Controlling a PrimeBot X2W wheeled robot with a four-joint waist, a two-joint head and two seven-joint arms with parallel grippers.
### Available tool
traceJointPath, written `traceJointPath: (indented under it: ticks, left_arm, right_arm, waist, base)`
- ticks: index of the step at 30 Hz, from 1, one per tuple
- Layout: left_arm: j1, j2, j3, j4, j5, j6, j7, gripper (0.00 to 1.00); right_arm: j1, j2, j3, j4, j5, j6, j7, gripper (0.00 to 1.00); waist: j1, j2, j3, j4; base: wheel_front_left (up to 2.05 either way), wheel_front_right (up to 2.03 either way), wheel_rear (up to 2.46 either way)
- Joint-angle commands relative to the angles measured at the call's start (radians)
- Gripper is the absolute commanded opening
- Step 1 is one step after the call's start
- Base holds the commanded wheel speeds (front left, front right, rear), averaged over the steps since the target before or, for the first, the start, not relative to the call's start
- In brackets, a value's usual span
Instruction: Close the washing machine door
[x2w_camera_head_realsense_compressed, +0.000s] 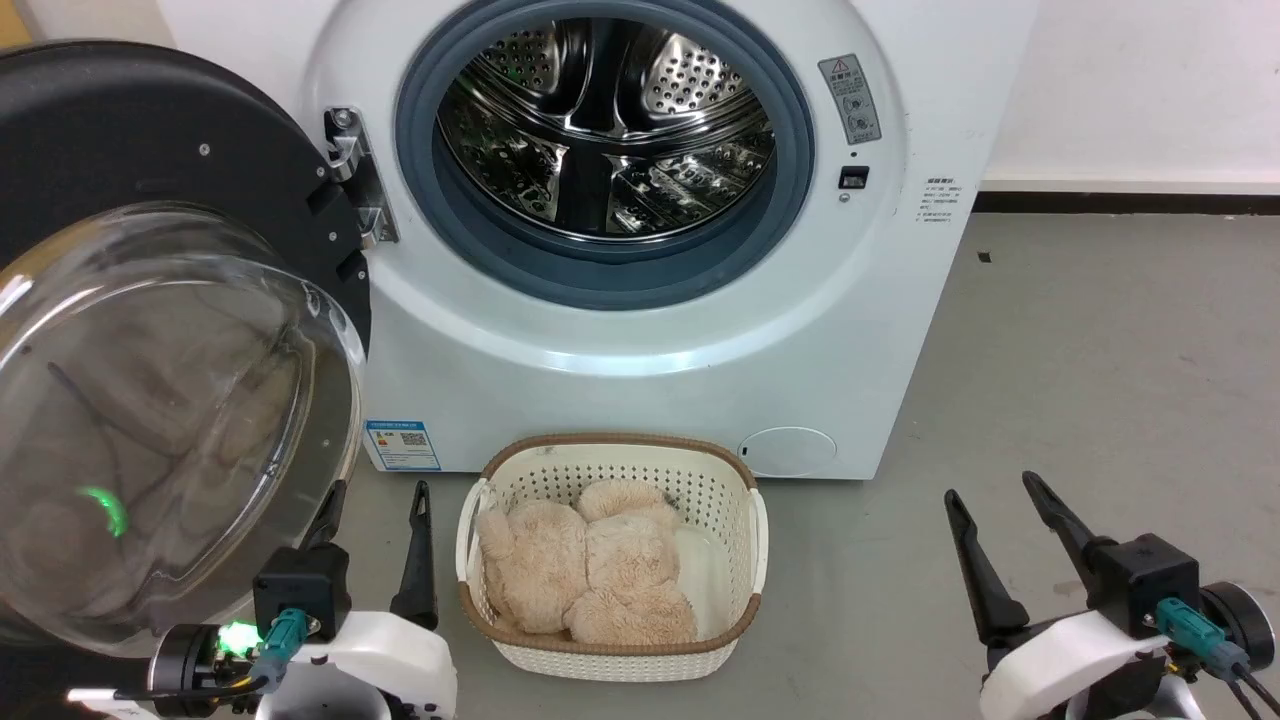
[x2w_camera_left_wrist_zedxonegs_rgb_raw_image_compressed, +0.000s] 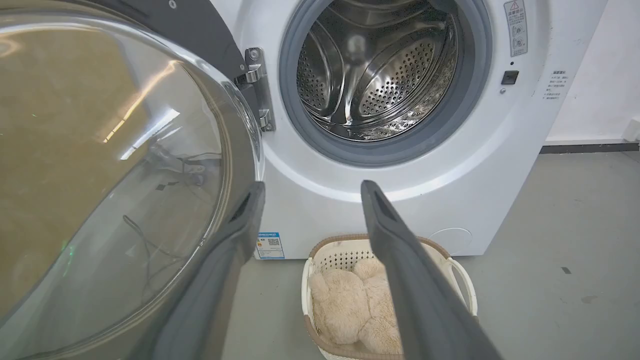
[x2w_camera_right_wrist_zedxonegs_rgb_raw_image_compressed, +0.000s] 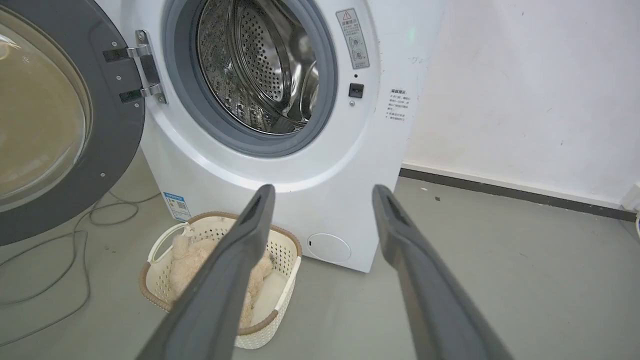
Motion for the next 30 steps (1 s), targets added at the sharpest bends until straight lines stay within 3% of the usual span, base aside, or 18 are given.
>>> traceJointPath:
  ticks: [1,12,13,15,30]
  left_arm:
    - [-0.001,0.000,-0.003,0.002,0.000,0.010,-0.013,1.00]
    - [-0.007,0.003,-0.017,0.001,0.003,0.037,-0.036,1.00]
    - [-0.008,0.003,-0.018,-0.001,0.004,0.040,-0.038,0.75]
    - [-0.011,0.005,-0.022,-0.004,0.004,0.045,-0.042,0.00]
    - [-0.044,0.023,-0.038,-0.058,-0.001,0.085,-0.073,0.00]
  right_arm:
    - [0.000,0.000,-0.007,0.002,0.011,0.000,-0.011,1.00]
    - [-0.001,0.001,-0.026,0.002,0.041,0.000,-0.034,1.00]
    - [-0.001,0.001,-0.028,0.002,0.044,0.000,-0.036,1.00]
    - [-0.002,0.001,-0.032,0.002,0.048,0.000,-0.040,1.00]
    - [-0.008,0.002,-0.056,0.006,0.063,0.000,-0.072,1.00]
  waist:
    - [0.0000,0.0000,0.001,0.000]
    - [0.0000,0.0000,0.003,0.005]
    - [0.0000,0.0000,0.004,0.007]
    - [0.0000,0.0000,0.005,0.010]
    - [0.0000,0.0000,0.023,0.053]
  base:
    - [0.00,0.00,0.00]
    - [0.00,0.00,0.00]
    - [0.00,0.00,0.00]
    - [0.00,0.00,0.00]
    - [0.00,0.00,0.00]
